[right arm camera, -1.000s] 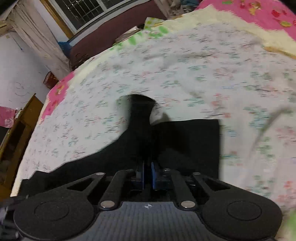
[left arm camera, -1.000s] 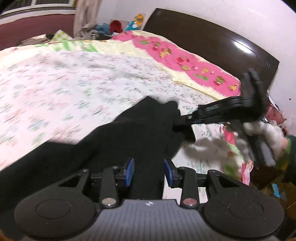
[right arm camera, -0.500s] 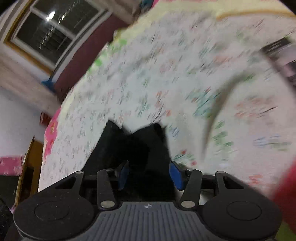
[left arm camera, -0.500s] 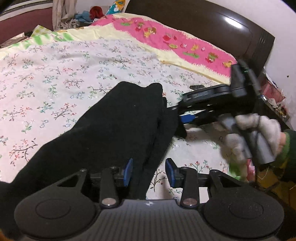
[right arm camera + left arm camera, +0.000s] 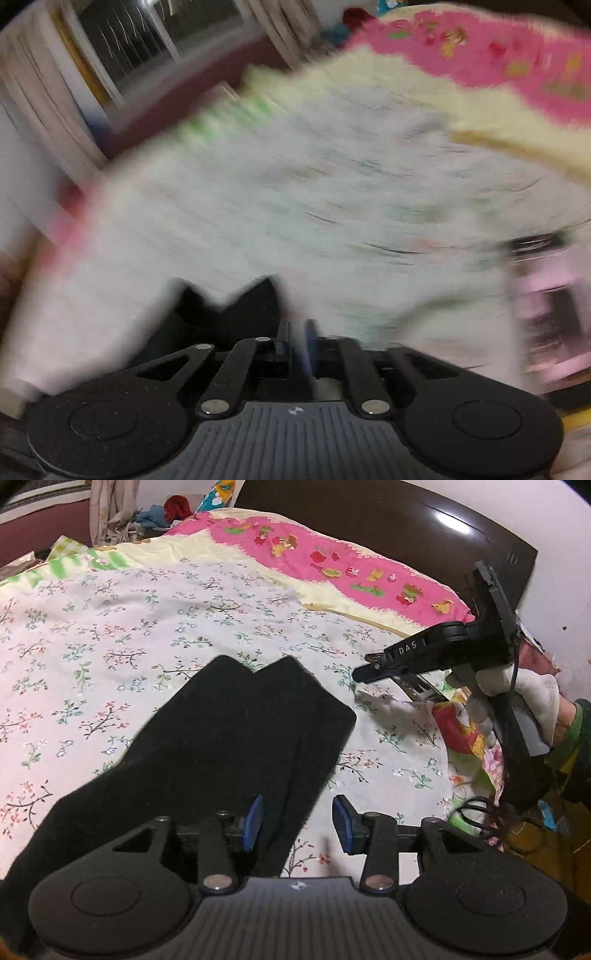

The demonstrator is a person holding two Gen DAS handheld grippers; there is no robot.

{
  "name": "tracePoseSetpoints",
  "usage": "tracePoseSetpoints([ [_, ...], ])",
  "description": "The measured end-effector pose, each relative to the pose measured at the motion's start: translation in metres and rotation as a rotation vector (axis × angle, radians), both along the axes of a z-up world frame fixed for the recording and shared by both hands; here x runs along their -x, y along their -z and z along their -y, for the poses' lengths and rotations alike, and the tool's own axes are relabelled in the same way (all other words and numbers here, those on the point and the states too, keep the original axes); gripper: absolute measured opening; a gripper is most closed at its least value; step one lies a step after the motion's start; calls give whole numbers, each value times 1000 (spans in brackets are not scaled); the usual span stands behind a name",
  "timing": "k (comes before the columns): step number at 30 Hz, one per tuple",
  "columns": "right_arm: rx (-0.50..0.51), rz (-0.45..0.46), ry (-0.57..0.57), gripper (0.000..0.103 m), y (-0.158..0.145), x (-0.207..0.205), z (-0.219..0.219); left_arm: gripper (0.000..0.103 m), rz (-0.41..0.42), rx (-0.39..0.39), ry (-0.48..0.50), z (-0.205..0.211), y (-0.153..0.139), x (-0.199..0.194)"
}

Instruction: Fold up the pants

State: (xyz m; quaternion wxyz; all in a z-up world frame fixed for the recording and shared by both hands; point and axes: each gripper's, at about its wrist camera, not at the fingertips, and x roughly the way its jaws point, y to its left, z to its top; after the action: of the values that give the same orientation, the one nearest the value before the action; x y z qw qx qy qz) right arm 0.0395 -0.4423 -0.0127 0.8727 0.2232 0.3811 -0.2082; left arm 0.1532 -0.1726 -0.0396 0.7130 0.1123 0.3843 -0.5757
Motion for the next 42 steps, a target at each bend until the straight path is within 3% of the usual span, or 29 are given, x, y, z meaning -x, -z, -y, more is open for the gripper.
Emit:
tracePoseSetpoints([
  [3, -121, 80, -113, 9, -7, 3, -20, 49, -9, -3, -3, -5, 2, 1],
  [4, -140, 82, -135, 21, -7, -1, -27, 49, -11, -6, -8, -6, 3, 0],
  [5, -181, 92, -139, 40, -4, -4, -32, 49, -10, -8, -12, -8, 3, 1],
  [9, -416, 136, -120, 40, 19, -18, -37, 49, 6, 1, -15, -17, -3, 4],
  [12, -455, 141, -88, 41, 34, -29, -45, 49, 8, -1, -18, -23, -3, 5],
  [16, -452, 193, -77, 35, 30, -42, -52, 49, 15, -14, -28, -29, -4, 6],
  [18, -430, 203, -86, 28, 32, -53, -53, 50, 15, -20, -32, -32, -4, 6],
  [20, -430, 203, -79, 0, 33, -51, -48, 50, 19, -27, -38, -35, -3, 6],
  [24, -446, 283, -80, 0, 23, -36, -47, 50, 26, -33, -56, -44, -5, 7],
  [28, -561, 389, -22, 0, 21, -21, -33, 50, 27, -44, -85, -49, -6, 4],
  [31, -588, 440, 14, 0, 19, -12, -26, 50, 37, -34, -87, -47, -13, 4],
  [37, -565, 468, 60, 0, 9, 10, -1, 56, 54, -22, -39, -32, -20, 12],
  [42, -552, 395, 46, 0, 27, 6, -8, 57, 31, -45, -25, -19, -6, 15],
])
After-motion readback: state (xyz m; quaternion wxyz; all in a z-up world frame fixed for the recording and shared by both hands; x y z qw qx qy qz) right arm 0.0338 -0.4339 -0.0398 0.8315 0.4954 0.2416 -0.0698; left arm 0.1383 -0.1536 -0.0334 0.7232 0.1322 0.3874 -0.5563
